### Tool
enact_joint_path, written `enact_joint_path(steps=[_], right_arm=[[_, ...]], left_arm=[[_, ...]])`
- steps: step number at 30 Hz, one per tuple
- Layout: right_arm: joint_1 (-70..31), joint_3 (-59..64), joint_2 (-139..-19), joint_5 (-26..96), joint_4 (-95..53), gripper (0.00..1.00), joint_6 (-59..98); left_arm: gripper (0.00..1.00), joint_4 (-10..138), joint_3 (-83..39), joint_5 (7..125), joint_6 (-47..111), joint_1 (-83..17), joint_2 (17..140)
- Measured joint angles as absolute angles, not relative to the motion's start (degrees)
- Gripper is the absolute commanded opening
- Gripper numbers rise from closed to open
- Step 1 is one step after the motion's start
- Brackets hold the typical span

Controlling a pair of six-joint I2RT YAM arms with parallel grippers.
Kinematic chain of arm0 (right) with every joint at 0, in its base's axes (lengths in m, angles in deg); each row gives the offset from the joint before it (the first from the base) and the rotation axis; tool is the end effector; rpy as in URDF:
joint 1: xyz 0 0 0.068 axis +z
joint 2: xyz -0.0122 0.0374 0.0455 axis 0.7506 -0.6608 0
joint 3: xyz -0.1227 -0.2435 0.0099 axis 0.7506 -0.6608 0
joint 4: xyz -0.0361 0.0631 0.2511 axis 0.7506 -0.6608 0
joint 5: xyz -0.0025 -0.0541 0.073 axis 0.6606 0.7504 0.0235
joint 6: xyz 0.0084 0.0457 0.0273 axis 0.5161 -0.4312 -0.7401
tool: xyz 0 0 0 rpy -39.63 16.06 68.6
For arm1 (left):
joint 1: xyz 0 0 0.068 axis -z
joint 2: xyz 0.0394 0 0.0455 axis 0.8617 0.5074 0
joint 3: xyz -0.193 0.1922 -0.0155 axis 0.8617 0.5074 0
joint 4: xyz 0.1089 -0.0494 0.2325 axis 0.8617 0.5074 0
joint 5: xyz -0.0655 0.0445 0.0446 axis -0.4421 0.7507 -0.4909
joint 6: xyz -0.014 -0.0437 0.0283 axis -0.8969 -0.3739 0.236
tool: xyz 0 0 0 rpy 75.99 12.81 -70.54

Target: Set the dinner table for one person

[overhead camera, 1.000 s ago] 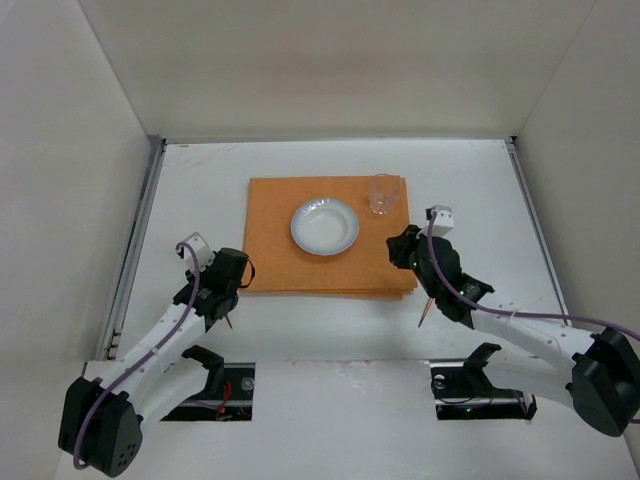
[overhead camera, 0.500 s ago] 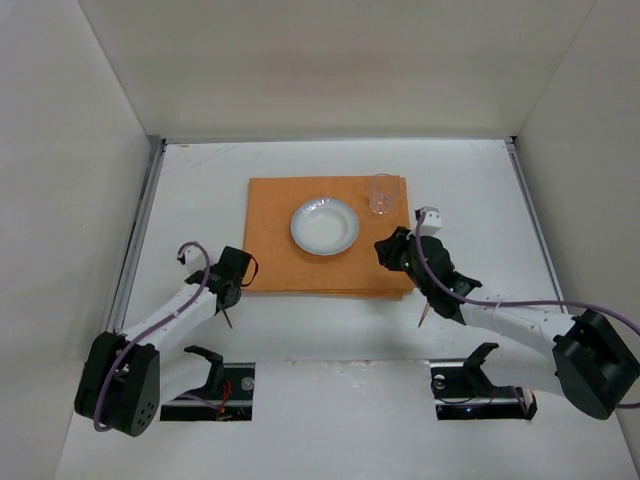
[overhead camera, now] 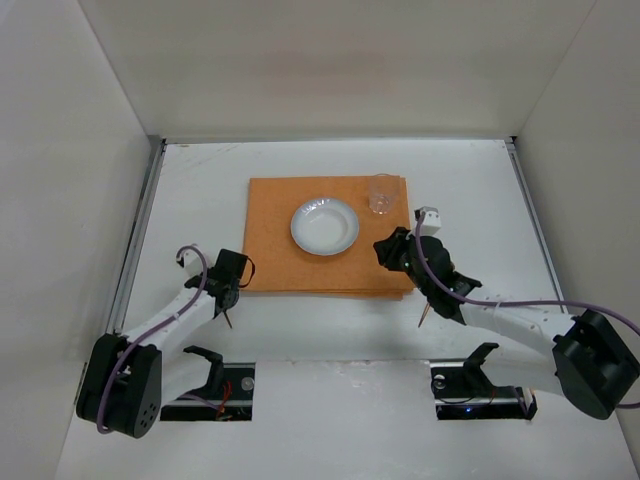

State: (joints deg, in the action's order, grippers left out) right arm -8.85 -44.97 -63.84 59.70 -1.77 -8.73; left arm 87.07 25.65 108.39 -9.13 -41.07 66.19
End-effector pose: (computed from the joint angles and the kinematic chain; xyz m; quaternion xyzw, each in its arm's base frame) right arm 0.1948 0.1483 0.2160 0.0543 0.8088 0.2494 0.5298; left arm 0.1781 -0.0383 0.1540 -0.3451 0.8589 0.0841 0.3691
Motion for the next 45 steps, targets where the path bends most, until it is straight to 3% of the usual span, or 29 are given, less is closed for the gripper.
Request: enact_joint_path(steps=[5, 12, 18, 26, 45], right_arm=[[-9.16, -44.97, -63.58, 59.68, -1.74, 0.35, -9.10], [-9.72, -44.99, -63.58, 59.48, -1.68, 0.50, -9.51], [-10.45, -45.53, -63.80, 59.50, -1.15, 0.53, -9.58], [-10.47, -45.56, -65.81, 59.43, -0.19, 0.54, -9.58], [-11.08, -45.58, -65.92, 59.39, 0.00, 0.55, -9.75]], left_arm=[[0.13, 85.93, 26.63, 108.39, -9.15, -41.75, 65.16], [0.06, 84.34, 29.97, 107.49, -8.78, -42.73, 58.17], [0.04, 85.91, 28.36, 107.62, -5.94, -42.21, 55.24], [0.03, 89.43, 17.19, 110.05, 0.97, -38.99, 54.76], [0.04, 70.46, -1.28, 99.62, 24.64, -26.69, 89.36]])
